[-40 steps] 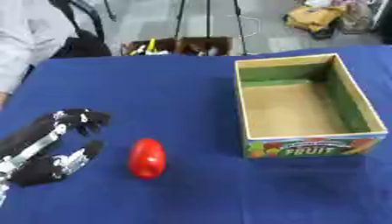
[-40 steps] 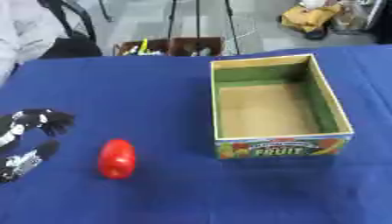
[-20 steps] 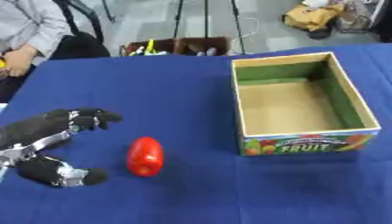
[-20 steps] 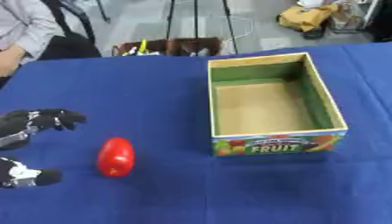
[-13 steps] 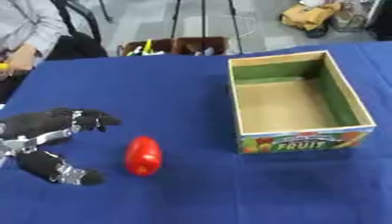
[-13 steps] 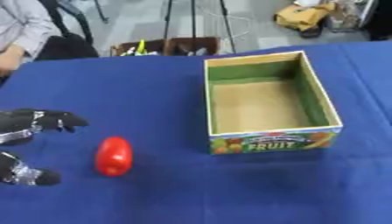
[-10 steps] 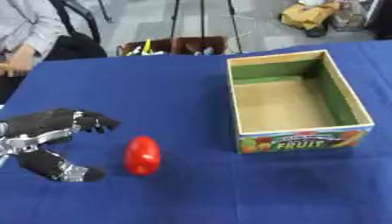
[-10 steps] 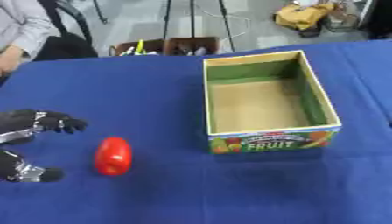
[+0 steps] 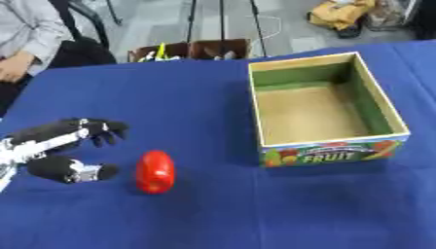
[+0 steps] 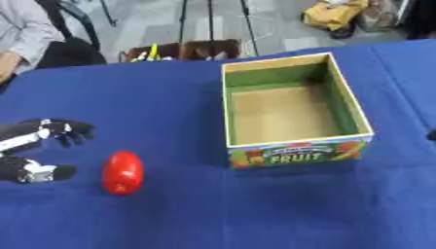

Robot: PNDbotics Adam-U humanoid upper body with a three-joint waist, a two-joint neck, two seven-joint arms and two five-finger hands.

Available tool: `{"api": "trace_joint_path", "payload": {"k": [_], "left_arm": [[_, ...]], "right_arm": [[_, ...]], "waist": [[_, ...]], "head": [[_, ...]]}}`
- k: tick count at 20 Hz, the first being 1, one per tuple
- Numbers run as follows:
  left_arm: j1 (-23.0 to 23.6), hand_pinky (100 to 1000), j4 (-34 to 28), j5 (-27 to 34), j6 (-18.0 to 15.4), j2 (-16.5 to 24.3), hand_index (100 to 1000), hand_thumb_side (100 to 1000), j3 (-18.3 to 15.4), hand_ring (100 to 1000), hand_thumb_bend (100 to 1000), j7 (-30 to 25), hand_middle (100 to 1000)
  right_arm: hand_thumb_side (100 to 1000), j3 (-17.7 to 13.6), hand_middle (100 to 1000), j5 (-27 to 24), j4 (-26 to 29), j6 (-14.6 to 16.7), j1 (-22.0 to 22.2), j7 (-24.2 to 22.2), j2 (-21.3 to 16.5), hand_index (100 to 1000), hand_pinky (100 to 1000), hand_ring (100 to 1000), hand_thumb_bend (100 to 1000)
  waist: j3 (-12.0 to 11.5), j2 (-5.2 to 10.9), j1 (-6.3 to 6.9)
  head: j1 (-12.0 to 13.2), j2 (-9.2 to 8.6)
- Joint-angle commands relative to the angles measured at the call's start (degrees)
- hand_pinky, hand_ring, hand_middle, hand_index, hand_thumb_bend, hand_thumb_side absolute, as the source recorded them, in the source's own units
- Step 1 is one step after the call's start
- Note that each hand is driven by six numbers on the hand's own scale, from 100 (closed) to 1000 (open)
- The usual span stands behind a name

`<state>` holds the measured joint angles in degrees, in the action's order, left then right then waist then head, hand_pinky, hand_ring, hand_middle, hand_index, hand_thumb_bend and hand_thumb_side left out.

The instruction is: Pick up objects on the table and place them in the box.

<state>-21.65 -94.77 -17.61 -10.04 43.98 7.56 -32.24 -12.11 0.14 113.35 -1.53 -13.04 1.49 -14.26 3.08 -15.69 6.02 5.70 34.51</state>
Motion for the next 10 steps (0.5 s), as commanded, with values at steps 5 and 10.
{"api": "trace_joint_path", "payload": {"k": [5, 10], "left_arm": [[-1.9, 722, 0.7, 0.2, 0.7, 1.4, 1000, 907, 0.9, 787, 608, 0.7, 829], [-2.0, 724, 0.9, -0.3, 0.6, 1.2, 1000, 913, 1.1, 789, 611, 0.5, 830]], "right_arm": [[704, 0.1, 392, 0.1, 1.2, 0.1, -0.2, -0.5, -1.2, 516, 391, 298, 256], [703, 0.1, 392, 0.1, 1.2, 0.2, -0.3, -0.7, -1.3, 516, 392, 298, 257]], "waist": [[0.1, 0.81, -0.07], [0.1, 0.64, -0.04]], "head": [[-0.3, -0.37], [-0.5, -0.57]]}}
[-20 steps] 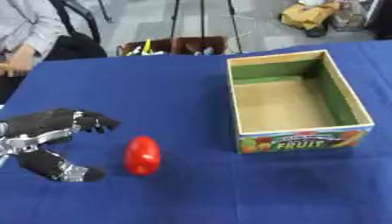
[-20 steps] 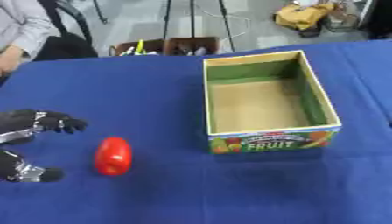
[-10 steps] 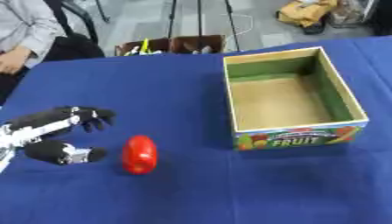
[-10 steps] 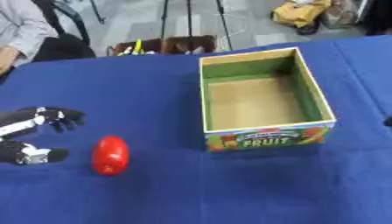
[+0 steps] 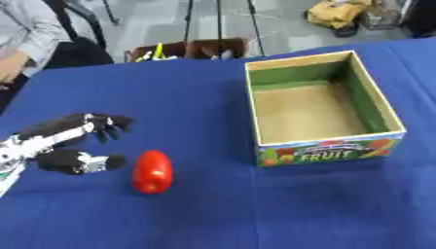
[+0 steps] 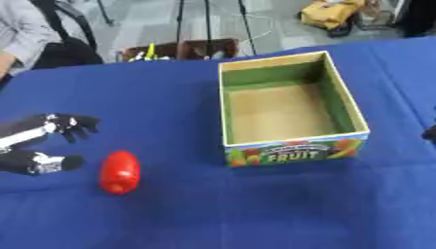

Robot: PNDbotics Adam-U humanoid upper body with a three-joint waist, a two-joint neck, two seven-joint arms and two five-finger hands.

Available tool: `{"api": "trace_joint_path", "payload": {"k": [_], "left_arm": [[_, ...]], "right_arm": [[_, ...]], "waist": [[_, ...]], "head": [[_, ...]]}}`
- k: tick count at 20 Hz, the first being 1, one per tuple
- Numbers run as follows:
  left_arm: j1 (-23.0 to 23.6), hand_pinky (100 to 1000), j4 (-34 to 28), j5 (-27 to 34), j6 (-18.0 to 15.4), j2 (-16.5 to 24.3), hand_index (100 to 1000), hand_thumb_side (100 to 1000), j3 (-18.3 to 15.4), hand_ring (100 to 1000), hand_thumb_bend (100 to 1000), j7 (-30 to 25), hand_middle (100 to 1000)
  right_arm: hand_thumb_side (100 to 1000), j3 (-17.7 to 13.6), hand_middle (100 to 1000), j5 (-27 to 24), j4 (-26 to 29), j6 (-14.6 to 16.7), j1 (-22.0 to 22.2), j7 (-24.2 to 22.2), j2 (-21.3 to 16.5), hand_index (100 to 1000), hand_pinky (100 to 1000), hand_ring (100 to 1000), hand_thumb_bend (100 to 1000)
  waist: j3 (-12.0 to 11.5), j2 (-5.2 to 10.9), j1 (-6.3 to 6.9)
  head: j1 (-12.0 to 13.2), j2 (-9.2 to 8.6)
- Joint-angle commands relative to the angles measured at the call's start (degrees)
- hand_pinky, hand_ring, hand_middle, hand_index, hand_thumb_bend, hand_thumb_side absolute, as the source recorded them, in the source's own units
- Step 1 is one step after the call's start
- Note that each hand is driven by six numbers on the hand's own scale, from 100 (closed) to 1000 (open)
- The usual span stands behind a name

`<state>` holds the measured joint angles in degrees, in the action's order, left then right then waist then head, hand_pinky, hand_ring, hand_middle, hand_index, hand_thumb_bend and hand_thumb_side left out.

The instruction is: Pick up objects on the table and place them in the box.

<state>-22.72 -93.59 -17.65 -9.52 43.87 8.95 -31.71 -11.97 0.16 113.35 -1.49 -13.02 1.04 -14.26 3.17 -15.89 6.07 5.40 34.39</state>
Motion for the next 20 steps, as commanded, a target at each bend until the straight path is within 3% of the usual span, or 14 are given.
{"api": "trace_joint_path", "payload": {"k": [1, 4, 15, 20], "left_arm": [[-1.0, 724, -0.2, -0.4, 0.0, 1.1, 1000, 912, -0.1, 789, 613, -0.2, 831], [-1.3, 726, 0.2, -0.9, 0.1, 0.7, 1000, 911, 0.4, 791, 621, -0.6, 831], [-2.5, 766, 1.9, -2.7, -1.1, -1.1, 1000, 934, 2.2, 841, 826, -3.7, 850], [-3.0, 777, 2.5, -3.9, -1.6, -1.9, 995, 944, 2.8, 854, 869, -4.1, 848]], "right_arm": [[703, 0.0, 392, 0.1, 1.2, 0.1, -0.3, -0.3, -1.3, 516, 392, 298, 256], [704, 0.1, 392, 0.0, 1.2, 0.1, -0.4, -0.5, -1.3, 515, 392, 298, 255], [698, 0.2, 390, 0.1, 1.2, 0.0, -0.3, -1.0, -1.3, 511, 394, 297, 254], [694, 0.2, 389, 0.3, 1.2, -0.2, -0.2, -1.1, -1.3, 508, 394, 296, 252]], "waist": [[0.0, 0.81, -0.08], [-0.1, 0.78, -0.10], [-0.1, 0.57, 0.26], [-0.4, 0.70, 0.56]], "head": [[-0.2, -0.54], [-0.3, -0.73], [-0.6, -1.56], [-1.1, -1.59]]}}
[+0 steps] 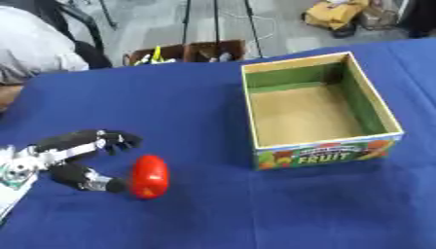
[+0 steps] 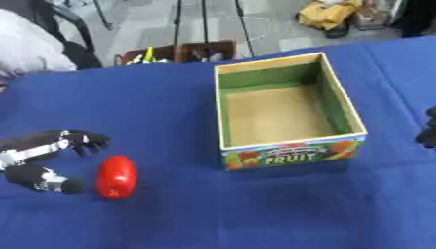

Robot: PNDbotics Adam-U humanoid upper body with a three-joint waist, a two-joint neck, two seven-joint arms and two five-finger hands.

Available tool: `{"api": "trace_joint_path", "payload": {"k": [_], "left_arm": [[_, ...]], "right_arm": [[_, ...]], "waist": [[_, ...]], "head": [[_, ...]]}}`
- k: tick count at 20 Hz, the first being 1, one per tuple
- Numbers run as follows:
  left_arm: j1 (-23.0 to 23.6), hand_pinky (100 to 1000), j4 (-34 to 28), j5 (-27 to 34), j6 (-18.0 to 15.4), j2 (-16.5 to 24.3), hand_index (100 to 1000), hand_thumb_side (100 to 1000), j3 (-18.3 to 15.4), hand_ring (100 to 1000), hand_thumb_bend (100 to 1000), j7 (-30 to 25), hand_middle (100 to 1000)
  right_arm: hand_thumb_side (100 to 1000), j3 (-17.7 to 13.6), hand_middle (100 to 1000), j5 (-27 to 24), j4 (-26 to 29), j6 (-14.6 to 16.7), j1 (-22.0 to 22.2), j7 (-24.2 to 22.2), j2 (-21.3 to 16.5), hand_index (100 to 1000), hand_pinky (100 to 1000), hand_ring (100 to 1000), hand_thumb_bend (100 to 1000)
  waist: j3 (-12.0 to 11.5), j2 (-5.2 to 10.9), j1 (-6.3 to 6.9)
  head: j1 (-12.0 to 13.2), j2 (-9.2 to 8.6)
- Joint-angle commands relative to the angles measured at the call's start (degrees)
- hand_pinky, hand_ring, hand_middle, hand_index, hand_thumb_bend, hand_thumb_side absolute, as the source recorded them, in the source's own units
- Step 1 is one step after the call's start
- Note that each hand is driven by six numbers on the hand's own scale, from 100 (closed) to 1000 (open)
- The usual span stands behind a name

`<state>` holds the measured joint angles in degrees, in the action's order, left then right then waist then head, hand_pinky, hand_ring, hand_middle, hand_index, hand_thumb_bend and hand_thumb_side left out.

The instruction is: Pick up objects on the table and place them in the box.

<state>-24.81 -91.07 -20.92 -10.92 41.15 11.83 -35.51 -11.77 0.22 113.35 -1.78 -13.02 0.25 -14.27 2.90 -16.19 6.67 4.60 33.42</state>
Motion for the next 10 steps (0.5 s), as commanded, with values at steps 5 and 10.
{"api": "trace_joint_path", "payload": {"k": [5, 10], "left_arm": [[-1.4, 789, 1.4, -2.2, -0.2, -0.6, 989, 961, 0.6, 864, 903, -0.1, 847], [-2.3, 794, 3.2, -5.1, -0.5, -1.8, 983, 928, 1.6, 869, 861, 1.0, 839]], "right_arm": [[691, 0.0, 388, 0.4, 1.2, -0.1, 0.4, -0.5, -1.5, 507, 395, 295, 252], [687, -0.1, 386, 0.7, 1.2, -0.5, 0.9, -0.7, -1.6, 503, 395, 293, 250]], "waist": [[-0.9, 1.36, 0.28], [-1.8, 1.76, 0.63]], "head": [[-1.0, -0.24], [-1.7, 0.56]]}}
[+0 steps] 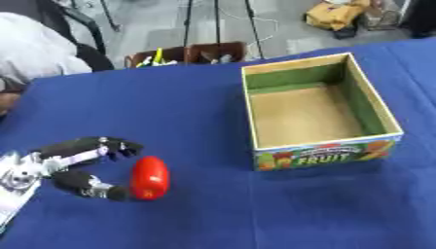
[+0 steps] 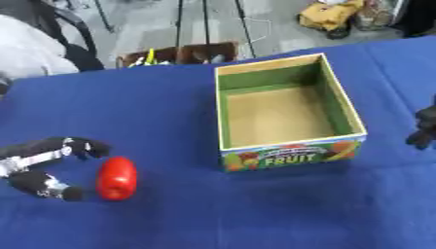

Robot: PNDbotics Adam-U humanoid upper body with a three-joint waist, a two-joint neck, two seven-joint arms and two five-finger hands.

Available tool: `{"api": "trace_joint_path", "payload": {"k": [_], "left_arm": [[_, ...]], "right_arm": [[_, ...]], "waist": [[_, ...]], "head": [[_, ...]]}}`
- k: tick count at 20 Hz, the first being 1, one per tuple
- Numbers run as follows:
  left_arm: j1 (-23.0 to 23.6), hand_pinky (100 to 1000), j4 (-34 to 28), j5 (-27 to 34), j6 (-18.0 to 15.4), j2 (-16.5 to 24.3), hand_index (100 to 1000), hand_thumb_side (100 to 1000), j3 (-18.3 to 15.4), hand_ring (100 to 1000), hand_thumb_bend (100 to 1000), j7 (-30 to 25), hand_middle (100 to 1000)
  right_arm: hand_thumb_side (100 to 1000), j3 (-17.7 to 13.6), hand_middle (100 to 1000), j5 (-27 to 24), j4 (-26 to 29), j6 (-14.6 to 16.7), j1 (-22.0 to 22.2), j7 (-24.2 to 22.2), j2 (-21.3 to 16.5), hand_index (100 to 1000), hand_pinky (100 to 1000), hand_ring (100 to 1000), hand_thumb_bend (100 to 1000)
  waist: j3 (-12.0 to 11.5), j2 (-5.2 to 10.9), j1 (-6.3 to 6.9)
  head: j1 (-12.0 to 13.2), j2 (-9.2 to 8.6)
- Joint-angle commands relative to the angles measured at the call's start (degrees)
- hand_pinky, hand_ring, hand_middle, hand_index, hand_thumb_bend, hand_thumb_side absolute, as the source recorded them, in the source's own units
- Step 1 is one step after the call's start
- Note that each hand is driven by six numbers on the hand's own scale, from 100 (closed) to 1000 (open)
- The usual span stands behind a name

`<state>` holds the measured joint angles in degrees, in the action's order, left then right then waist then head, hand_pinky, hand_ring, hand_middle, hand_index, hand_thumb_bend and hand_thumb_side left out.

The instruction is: Pick up objects on the table and place them in the box.

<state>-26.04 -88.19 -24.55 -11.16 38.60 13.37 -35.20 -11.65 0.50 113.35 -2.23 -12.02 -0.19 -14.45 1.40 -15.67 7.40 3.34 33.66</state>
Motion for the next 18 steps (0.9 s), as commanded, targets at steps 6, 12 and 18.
{"api": "trace_joint_path", "payload": {"k": [6, 12, 18], "left_arm": [[-1.4, 809, 3.0, -7.1, -1.2, -1.7, 995, 872, 0.3, 872, 760, 4.1, 828], [-2.1, 836, 4.6, -9.7, -0.9, -3.5, 1000, 851, 0.0, 889, 742, 7.6, 838], [-2.7, 848, 6.9, -15.0, -2.9, -4.8, 1000, 846, 0.8, 905, 745, 10.4, 855]], "right_arm": [[686, -0.3, 384, 0.8, 1.2, -0.4, 0.3, -0.6, -1.4, 497, 396, 291, 252], [684, -0.4, 383, 1.1, 1.2, -0.6, 0.6, -0.8, -1.3, 494, 397, 290, 251], [682, -0.5, 383, 1.3, 1.2, -0.9, 0.8, -1.0, -1.2, 492, 397, 289, 253]], "waist": [[-0.8, 1.47, 0.29], [-1.2, 1.54, 0.57], [-1.1, 1.54, 0.77]], "head": [[-0.8, 0.94], [-1.3, 1.07], [-1.4, 1.13]]}}
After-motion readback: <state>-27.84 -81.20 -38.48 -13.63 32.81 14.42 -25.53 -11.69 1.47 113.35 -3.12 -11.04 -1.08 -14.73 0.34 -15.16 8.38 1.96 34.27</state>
